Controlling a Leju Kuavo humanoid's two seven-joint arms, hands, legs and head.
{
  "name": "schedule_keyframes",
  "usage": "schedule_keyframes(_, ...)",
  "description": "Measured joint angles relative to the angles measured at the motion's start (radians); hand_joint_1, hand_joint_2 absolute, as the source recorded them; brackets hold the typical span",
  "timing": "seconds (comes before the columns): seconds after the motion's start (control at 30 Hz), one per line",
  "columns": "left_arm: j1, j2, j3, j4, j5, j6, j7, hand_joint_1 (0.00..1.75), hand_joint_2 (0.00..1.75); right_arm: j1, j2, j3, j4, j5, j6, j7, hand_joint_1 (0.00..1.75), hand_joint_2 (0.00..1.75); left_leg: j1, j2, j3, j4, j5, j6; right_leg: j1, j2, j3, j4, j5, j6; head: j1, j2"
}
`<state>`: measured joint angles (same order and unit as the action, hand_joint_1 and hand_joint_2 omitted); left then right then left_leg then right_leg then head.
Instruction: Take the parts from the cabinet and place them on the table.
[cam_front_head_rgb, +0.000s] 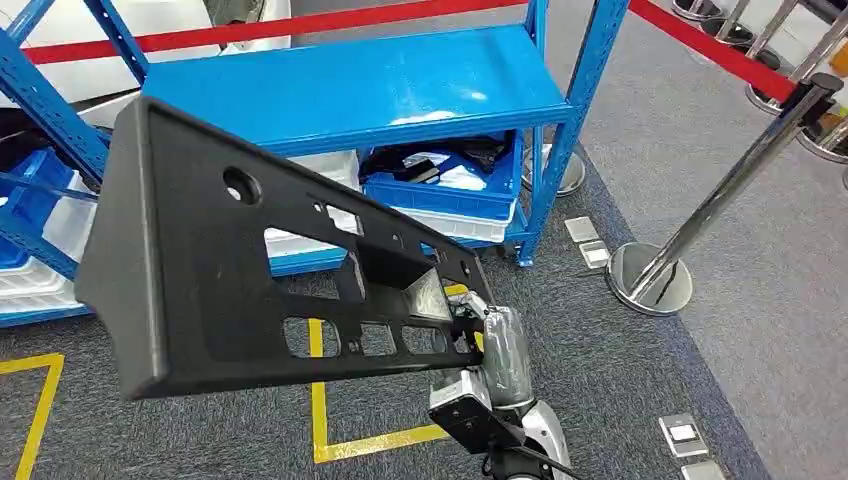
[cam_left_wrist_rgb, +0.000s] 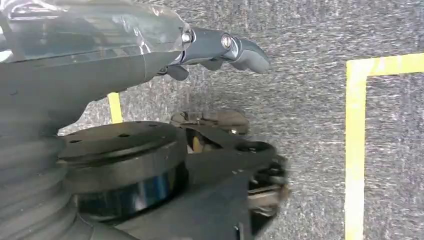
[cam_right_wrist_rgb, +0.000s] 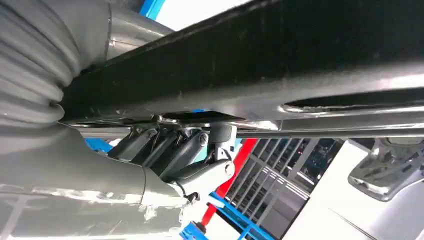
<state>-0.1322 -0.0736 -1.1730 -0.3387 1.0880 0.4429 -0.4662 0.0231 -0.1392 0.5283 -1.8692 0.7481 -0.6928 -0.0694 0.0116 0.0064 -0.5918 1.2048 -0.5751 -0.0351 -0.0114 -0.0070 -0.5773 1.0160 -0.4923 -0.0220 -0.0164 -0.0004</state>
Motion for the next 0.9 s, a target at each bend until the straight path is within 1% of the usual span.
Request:
schedule_keyframes(0.03,0.000,0.000,0.000,0.000,0.000,0.000,-0.003,0.00,1.75,-0.001,0.000,0.000,0.000,0.000,0.000,0.002,1.75,1.75,0.000,0.000,0.066,-0.105,0.033,0.005,0.000,0.000,-0.002,0.003,0.003,0.003,0.000,0.000)
schedule_keyframes(0.07,-0.001,0.000,0.000,0.000,0.000,0.000,-0.007,0.00,1.75,-0.001,0.000,0.000,0.000,-0.001,0.000,0.005,1.75,1.75,-0.001,-0.001,0.108,-0.187,0.025,0.013,0.001,0.000,-0.006,0.005,0.006,0.008,0.000,0.000)
schedule_keyframes(0.1,-0.002,0.000,0.000,0.000,0.000,0.000,-0.009,0.00,1.75,-0.002,0.000,0.000,0.000,-0.004,0.000,0.008,1.75,1.75,-0.006,-0.002,0.117,-0.208,0.025,0.018,0.004,0.000,-0.009,0.007,0.009,0.013,0.001,0.000)
schedule_keyframes(0.13,-0.001,0.000,0.000,0.000,0.000,0.000,-0.010,0.00,1.75,-0.003,0.000,0.000,0.000,-0.005,0.000,0.009,1.75,1.75,-0.008,-0.002,0.113,-0.208,0.028,0.023,0.004,0.000,-0.010,0.007,0.016,0.021,0.001,0.000)
schedule_keyframes(0.17,0.000,0.000,0.000,0.000,0.000,0.001,-0.010,0.00,1.75,-0.004,0.000,0.000,0.000,-0.006,0.000,0.010,1.75,1.75,-0.010,-0.002,0.109,-0.208,0.028,0.026,0.002,0.000,-0.011,0.006,0.020,0.026,0.000,0.000)
schedule_keyframes(0.2,0.000,0.000,0.000,0.000,0.000,0.001,-0.010,0.00,1.75,-0.004,0.000,0.000,0.000,-0.007,0.000,0.010,1.75,1.75,-0.011,-0.002,0.106,-0.208,0.032,0.032,0.002,0.000,-0.011,0.003,0.024,0.032,0.001,0.000)
schedule_keyframes(0.23,0.000,-0.003,0.000,0.000,0.000,0.001,-0.010,0.00,1.75,-0.004,0.000,0.000,0.000,-0.017,0.000,0.010,1.75,1.75,0.000,0.002,0.106,-0.220,0.043,0.046,0.003,0.003,-0.015,0.008,0.019,0.036,0.000,0.000)
schedule_keyframes(0.27,-0.002,-0.003,0.000,0.000,0.000,0.001,-0.011,0.00,1.75,-0.004,0.000,0.000,0.000,-0.033,0.000,0.010,1.75,1.75,0.000,0.002,0.102,-0.221,0.049,0.053,0.000,0.005,-0.023,0.027,-0.004,0.039,0.002,0.000)
schedule_keyframes(0.3,-0.002,-0.003,0.000,0.000,0.000,0.001,-0.013,0.00,1.75,-0.005,0.000,0.000,0.000,-0.057,0.000,0.011,1.75,1.75,0.000,0.003,0.095,-0.221,0.053,0.060,-0.001,0.005,-0.044,0.081,-0.047,0.043,0.008,0.000)
schedule_keyframes(0.33,-0.001,-0.003,0.000,0.000,0.002,0.001,-0.013,0.00,1.75,-0.005,0.000,0.000,0.000,-0.087,0.000,0.013,1.75,1.75,-0.001,0.004,0.088,-0.220,0.057,0.063,-0.002,0.005,-0.074,0.156,-0.091,0.046,0.012,0.000)
schedule_keyframes(0.37,0.001,-0.003,0.000,0.000,0.002,0.001,-0.013,0.00,1.75,-0.003,0.000,0.000,0.000,-0.120,0.000,0.014,1.75,1.75,-0.003,0.004,0.081,-0.218,0.060,0.064,-0.003,0.005,-0.108,0.241,-0.130,0.050,0.011,0.000)
schedule_keyframes(0.4,0.002,-0.003,0.000,0.001,0.003,0.000,-0.013,0.00,1.75,-0.003,-0.001,0.000,0.000,-0.152,0.000,0.014,1.75,1.75,-0.003,0.004,0.073,-0.215,0.063,0.064,-0.004,0.005,-0.131,0.305,-0.150,0.054,0.013,0.000)
schedule_keyframes(0.43,0.002,-0.003,0.000,0.001,0.003,-0.001,-0.012,0.00,1.75,-0.004,-0.003,0.000,0.000,-0.183,0.000,0.014,1.75,1.75,-0.004,0.004,0.068,-0.211,0.065,0.062,-0.004,0.005,-0.129,0.313,-0.141,0.055,0.013,0.000)
schedule_keyframes(0.47,0.003,-0.003,0.000,0.001,0.003,-0.002,-0.011,0.00,1.75,-0.005,-0.004,0.000,0.000,-0.199,0.000,0.013,1.75,1.75,-0.003,0.004,0.065,-0.207,0.065,0.062,-0.005,0.005,-0.103,0.274,-0.114,0.055,0.013,0.000)
schedule_keyframes(0.5,0.003,-0.003,0.000,0.001,0.004,-0.002,-0.010,0.00,1.75,-0.005,-0.006,0.000,0.000,-0.206,0.000,0.010,1.75,1.75,-0.002,0.004,0.063,-0.202,0.064,0.061,-0.005,0.005,-0.055,0.195,-0.072,0.052,0.014,0.000)
schedule_keyframes(0.53,0.002,-0.003,0.000,0.001,0.005,-0.002,-0.010,0.00,1.75,-0.005,-0.006,0.000,0.000,-0.208,0.000,0.009,1.75,1.75,-0.002,0.003,0.063,-0.197,0.062,0.058,-0.006,0.005,-0.005,0.100,-0.030,0.050,0.015,0.000)
schedule_keyframes(0.57,0.002,-0.003,0.000,0.001,0.005,-0.002,-0.010,0.00,1.75,-0.007,-0.008,0.000,0.000,-0.209,0.000,0.006,1.75,1.75,-0.002,0.003,0.059,-0.193,0.059,0.052,-0.006,0.005,0.028,0.027,-0.025,0.047,0.017,0.000)
schedule_keyframes(0.6,0.001,-0.003,0.000,0.001,0.005,-0.002,-0.010,0.00,1.75,-0.007,-0.008,0.000,0.000,-0.210,0.000,0.004,1.75,1.75,-0.010,0.002,0.052,-0.182,0.058,0.046,0.001,0.005,0.031,0.012,-0.028,0.044,0.018,0.000)
schedule_keyframes(0.63,0.001,-0.003,0.000,0.001,0.007,-0.002,-0.010,0.00,1.75,-0.009,-0.009,0.000,0.000,-0.212,0.000,0.001,1.75,1.75,-0.010,0.002,0.046,-0.182,0.062,0.040,0.000,0.006,0.026,0.014,-0.030,0.037,0.018,0.000)
schedule_keyframes(0.7,0.001,-0.003,0.000,0.001,0.010,-0.002,-0.009,0.00,1.75,-0.005,-0.012,0.000,0.000,-0.216,0.000,0.000,1.75,1.75,-0.009,0.005,0.045,-0.185,0.066,0.032,0.003,0.010,0.020,0.016,-0.027,0.030,0.013,0.000)
schedule_keyframes(0.73,0.000,-0.002,0.000,0.001,0.010,-0.002,-0.009,0.00,1.75,-0.005,-0.012,0.000,0.000,-0.219,0.000,-0.001,1.75,1.75,-0.010,0.005,0.046,-0.183,0.064,0.026,-0.002,0.011,0.021,0.007,-0.021,0.021,0.014,0.000)
schedule_keyframes(0.77,0.000,-0.002,0.000,0.001,0.010,-0.002,-0.009,0.00,1.75,-0.006,-0.013,0.000,0.000,-0.225,0.000,-0.003,1.75,1.75,-0.006,0.003,0.044,-0.165,0.046,0.020,-0.006,0.011,0.023,0.004,-0.017,0.014,0.013,0.000)
schedule_keyframes(0.8,0.000,-0.002,0.000,0.001,0.010,-0.002,-0.009,0.00,1.75,-0.007,-0.013,0.000,0.000,-0.231,0.000,-0.006,1.75,1.75,-0.007,0.002,0.026,-0.122,0.012,0.015,-0.006,0.013,0.020,0.003,-0.015,0.009,0.006,0.000)
schedule_keyframes(0.83,0.000,-0.002,0.000,0.001,0.010,-0.002,-0.008,0.00,1.75,-0.006,-0.013,0.000,0.000,-0.235,0.000,-0.009,1.75,1.75,-0.005,0.002,-0.009,-0.042,-0.033,0.010,-0.005,0.014,0.017,0.003,-0.013,0.005,0.001,0.000)
schedule_keyframes(0.87,0.000,-0.002,0.000,0.002,0.010,-0.002,-0.008,0.00,1.75,-0.005,-0.013,0.000,0.000,-0.237,0.000,-0.011,1.75,1.75,-0.004,0.002,-0.044,0.038,-0.069,0.008,-0.003,0.017,0.014,0.004,-0.011,0.003,0.001,0.000)
schedule_keyframes(0.9,0.001,-0.002,0.000,0.002,0.010,-0.002,-0.008,0.00,1.75,-0.004,-0.014,0.000,0.000,-0.237,0.000,-0.013,1.75,1.75,-0.003,0.002,-0.074,0.105,-0.090,0.006,-0.002,0.022,0.011,0.005,-0.010,0.002,0.001,0.000)
